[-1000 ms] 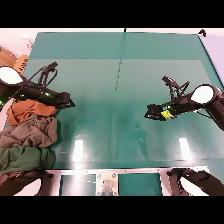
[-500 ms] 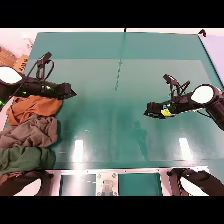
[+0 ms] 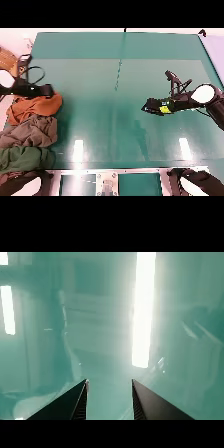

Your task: Fold the shirts.

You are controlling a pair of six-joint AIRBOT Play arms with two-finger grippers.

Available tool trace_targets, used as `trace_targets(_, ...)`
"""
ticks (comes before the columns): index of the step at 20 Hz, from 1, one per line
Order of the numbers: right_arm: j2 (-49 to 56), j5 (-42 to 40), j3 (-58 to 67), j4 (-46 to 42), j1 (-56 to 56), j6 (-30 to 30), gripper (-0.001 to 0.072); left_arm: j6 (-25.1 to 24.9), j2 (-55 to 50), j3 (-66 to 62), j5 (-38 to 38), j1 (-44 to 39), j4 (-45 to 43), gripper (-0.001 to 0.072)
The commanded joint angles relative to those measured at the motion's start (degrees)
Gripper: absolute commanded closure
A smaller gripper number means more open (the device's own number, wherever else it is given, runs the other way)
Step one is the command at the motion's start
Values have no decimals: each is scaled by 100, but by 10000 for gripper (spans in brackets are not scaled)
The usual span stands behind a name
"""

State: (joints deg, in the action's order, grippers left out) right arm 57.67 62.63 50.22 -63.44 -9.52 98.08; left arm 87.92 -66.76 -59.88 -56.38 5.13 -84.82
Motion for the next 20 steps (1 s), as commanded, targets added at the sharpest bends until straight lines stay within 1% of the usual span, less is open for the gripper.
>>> trace_targets(1, 4, -363, -2, -133, 81, -24, 381, -55, -461, 7, -35, 535, -905, 3)
trace_targets(3, 9, -522, -2, -173, 245, -22, 382, -660, -977, 4, -352, 540, -717, 3)
trace_targets(4, 9, -575, -2, -173, 363, -22, 382, -975, -1222, 4, -393, 535, -557, 4)
trace_targets(5, 9, -581, -2, -170, 520, -22, 385, -1130, -1412, 4, -345, 527, -505, 5)
trace_targets(6, 9, -573, -2, -170, 667, -22, 404, -1167, -1580, 4, -256, 529, -505, 7)
trace_targets(7, 9, -529, -2, -170, 828, -24, 485, -1174, -1681, 0, -210, 529, -520, 176)
trace_targets(8, 9, -472, -2, -170, 968, -24, 519, -1228, -1718, -2, -205, 527, -518, 580)
trace_targets(9, 9, -424, 0, -170, 1093, -26, 581, -1353, -1716, -50, -225, 527, -459, 689)
trace_targets(11, 9, -409, 0, -170, 1296, -131, 689, -1351, -1700, -433, -509, 527, -87, 690)
trace_targets(13, 7, -404, 0, -168, 1419, -133, 696, -1600, -1698, -1204, -1102, 435, 789, 691)
trace_targets(14, 7, -407, 0, -170, 1464, -133, 696, -1655, -1698, -1626, -1394, 247, 1152, 691)
trace_targets(16, 7, -407, 0, -170, 1513, -151, 696, -1644, -1698, -2507, -1840, -470, 1532, 691)
trace_targets(18, 7, -404, 0, -170, 1534, -240, 696, -1637, -1700, -3134, -1937, -1392, 1779, 691)
trace_targets(20, 7, -382, 4, -166, 1543, -238, 696, -1550, -1711, -3285, -1674, -2262, 1971, 690)
